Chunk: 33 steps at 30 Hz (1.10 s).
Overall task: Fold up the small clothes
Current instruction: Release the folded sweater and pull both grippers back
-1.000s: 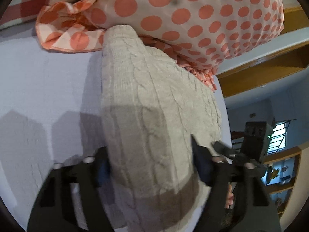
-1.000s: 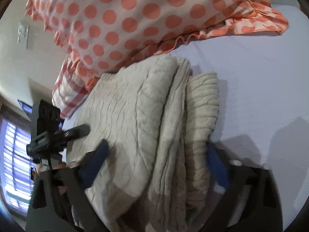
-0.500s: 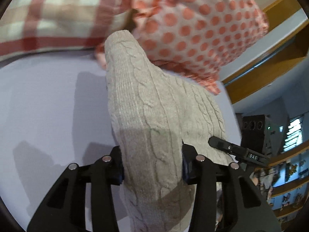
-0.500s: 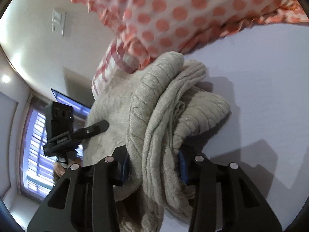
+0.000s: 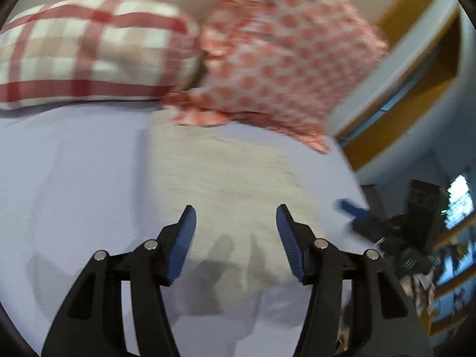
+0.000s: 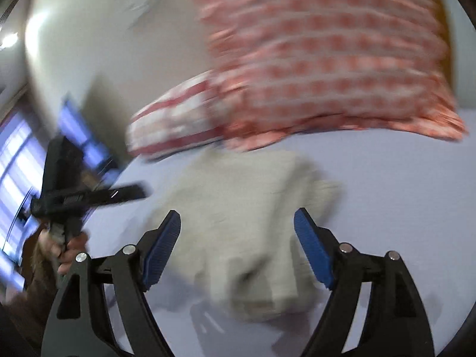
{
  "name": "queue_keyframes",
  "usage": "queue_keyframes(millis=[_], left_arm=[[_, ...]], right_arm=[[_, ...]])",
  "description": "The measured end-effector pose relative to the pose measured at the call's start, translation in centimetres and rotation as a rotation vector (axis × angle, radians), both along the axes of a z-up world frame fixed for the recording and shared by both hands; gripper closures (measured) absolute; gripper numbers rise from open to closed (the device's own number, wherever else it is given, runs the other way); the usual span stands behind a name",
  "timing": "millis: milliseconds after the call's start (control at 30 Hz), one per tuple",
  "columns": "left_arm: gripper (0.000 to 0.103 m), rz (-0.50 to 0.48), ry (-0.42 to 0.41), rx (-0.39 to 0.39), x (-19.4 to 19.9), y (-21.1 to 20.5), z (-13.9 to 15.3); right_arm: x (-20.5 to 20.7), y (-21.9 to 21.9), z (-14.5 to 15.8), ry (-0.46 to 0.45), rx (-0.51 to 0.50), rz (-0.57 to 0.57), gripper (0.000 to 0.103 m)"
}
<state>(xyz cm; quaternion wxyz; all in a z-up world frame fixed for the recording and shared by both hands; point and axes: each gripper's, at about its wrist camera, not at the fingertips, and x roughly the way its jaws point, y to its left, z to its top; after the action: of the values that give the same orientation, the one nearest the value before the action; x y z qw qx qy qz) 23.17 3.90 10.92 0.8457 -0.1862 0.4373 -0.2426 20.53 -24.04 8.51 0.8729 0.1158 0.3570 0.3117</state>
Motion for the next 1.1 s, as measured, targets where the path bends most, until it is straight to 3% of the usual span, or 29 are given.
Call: queue_keyframes(millis=[67, 133, 167, 200, 267, 367, 467, 533, 567, 633, 767, 867, 1100], left_arm=[[0.044, -0.041, 0.023, -0.014, 0.4, -1.6, -0.8], [0.044, -0.025, 0.07, 0.03, 1.9, -2.7, -2.8], [0.046, -0.013, 0.095, 0.042, 2.7, -3.2, -3.9], [0.056, -0.004, 0.104, 0.054, 3.1, -3.3, -4.5], [0.062, 0.017, 0.09, 0.07, 3.4, -3.9, -5.1], [0.061, 0.016, 0.053, 0.131, 3.0, -4.8, -4.5], [0.047, 0.023, -0.001, 0.116, 0.4, -4.0, -3.2], [0.03, 0.052, -0.049, 0.159, -2.3, -3.0, -2.2], [0.017, 0.08, -0.075, 0.207, -4.5, -2.5, -1.9], [0.007, 0.122, -0.083, 0.265, -7.1, -1.6, -2.2], [0.005, 0.177, -0.025, 0.278, -12.6, 0.1, -4.9], [0.005, 0.191, 0.002, 0.297, -15.5, 0.3, -7.2], [0.005, 0.208, -0.046, 0.435, -17.3, -1.6, -9.7]], right_arm=[[-0.5, 2.8, -0.4, 0.003, -0.037, 0.073, 0.023], [-0.4, 4.5, -1.6, 0.014, -0.12, 0.073, 0.021], [0.5, 5.0, -3.1, 0.057, -0.221, 0.018, 0.021], [1.3, 5.0, -4.2, 0.104, -0.261, -0.007, 0.022], [2.2, 4.4, -5.9, 0.146, -0.247, -0.023, 0.022], [2.0, 5.8, -5.6, 0.115, -0.314, -0.051, 0.021], [0.1, 5.6, -4.0, 0.064, -0.285, -0.097, 0.02], [-1.9, 4.9, -2.8, 0.013, -0.284, -0.139, 0.001], [-3.3, 4.6, -2.3, -0.028, -0.297, -0.173, 0.001], [-5.9, 4.0, -2.0, -0.08, -0.318, -0.215, 0.001], [-9.8, 4.6, -4.0, -0.073, -0.411, -0.289, 0.001], [-11.7, 5.2, -6.4, -0.026, -0.416, -0.293, 0.001], [-13.5, 6.5, -8.9, -0.001, -0.441, -0.314, 0.001]])
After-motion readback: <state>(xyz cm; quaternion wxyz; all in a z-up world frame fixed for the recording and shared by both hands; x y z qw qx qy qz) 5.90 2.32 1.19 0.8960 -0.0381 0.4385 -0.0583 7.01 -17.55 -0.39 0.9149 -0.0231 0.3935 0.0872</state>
